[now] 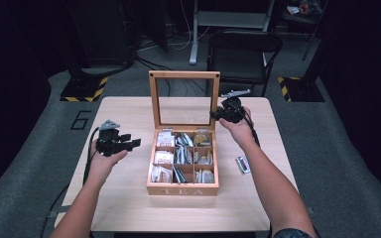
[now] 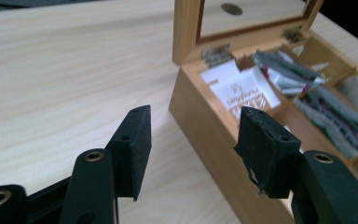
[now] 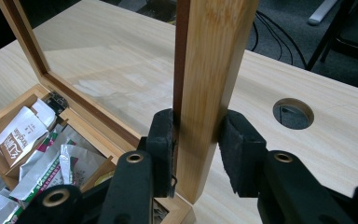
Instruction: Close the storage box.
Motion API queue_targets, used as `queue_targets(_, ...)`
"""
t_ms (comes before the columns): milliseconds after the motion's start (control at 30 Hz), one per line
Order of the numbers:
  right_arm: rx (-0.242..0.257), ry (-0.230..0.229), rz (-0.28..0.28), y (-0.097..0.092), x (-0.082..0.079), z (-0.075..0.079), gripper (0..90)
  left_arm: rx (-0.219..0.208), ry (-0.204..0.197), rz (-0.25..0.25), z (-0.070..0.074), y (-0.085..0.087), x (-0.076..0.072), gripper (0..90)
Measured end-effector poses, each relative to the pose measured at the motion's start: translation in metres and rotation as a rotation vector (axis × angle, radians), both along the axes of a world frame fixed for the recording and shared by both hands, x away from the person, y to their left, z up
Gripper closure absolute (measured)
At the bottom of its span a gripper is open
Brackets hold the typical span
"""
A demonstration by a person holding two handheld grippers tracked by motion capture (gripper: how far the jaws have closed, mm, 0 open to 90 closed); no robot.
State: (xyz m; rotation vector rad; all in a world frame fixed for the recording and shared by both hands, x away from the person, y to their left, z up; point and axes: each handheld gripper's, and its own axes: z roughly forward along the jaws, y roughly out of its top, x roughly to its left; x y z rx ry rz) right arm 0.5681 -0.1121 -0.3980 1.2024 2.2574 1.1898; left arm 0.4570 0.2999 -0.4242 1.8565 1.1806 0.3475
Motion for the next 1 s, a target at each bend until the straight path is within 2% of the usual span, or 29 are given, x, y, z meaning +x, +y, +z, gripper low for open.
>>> queue_targets(133,-0.006,-0.006,0.000,0.000,-0.003,0.001,65.7,-0.010,-0.008,-0.006,0.015,-0.007,0.017,45.4)
queue_targets(267,-0.011,-0.015,0.007,0.001,-0.005,0.001,65.7,-0.029,-0.024,-0.018,0.025,-0.015,0.032,46.3)
queue_targets(300,-0.011,-0.015,0.007,0.001,-0.005,0.001,65.7,-0.029,-0.024,-0.018,0.025,-0.015,0.032,46.7)
queue_targets(400,-0.012,-0.020,0.004,0.001,-0.007,0.001,65.7,-0.021,-0.038,-0.029,0.034,-0.027,0.048,47.7)
queue_targets(433,-0.012,-0.020,0.004,0.001,-0.007,0.001,65.7,-0.021,-0.038,-0.029,0.034,-0.027,0.048,47.9)
queue_targets(467,-0.011,-0.020,0.004,0.001,-0.008,0.001,65.6,-0.005,-0.056,-0.039,0.038,-0.032,0.056,48.2)
queue_targets(633,-0.012,-0.033,0.007,0.000,-0.008,0.000,65.6,-0.005,-0.054,-0.032,0.043,-0.039,0.067,49.1)
queue_targets(667,-0.010,-0.034,0.007,0.001,-0.010,0.000,65.6,0.031,-0.083,-0.049,0.045,-0.040,0.074,49.1)
queue_targets(733,-0.013,-0.038,0.009,0.000,-0.010,0.000,65.6,0.022,-0.077,-0.044,0.046,-0.042,0.075,49.2)
queue_targets(767,-0.017,-0.045,0.018,0.000,-0.011,0.000,65.6,0.011,-0.088,-0.038,0.047,-0.043,0.076,49.2)
queue_targets(967,-0.020,-0.055,0.016,0.001,-0.016,0.001,65.4,0.031,-0.117,-0.043,0.052,-0.047,0.079,50.2)
queue_targets(1000,-0.022,-0.058,0.020,0.001,-0.019,0.001,65.3,0.030,-0.132,-0.046,0.053,-0.048,0.079,51.5)
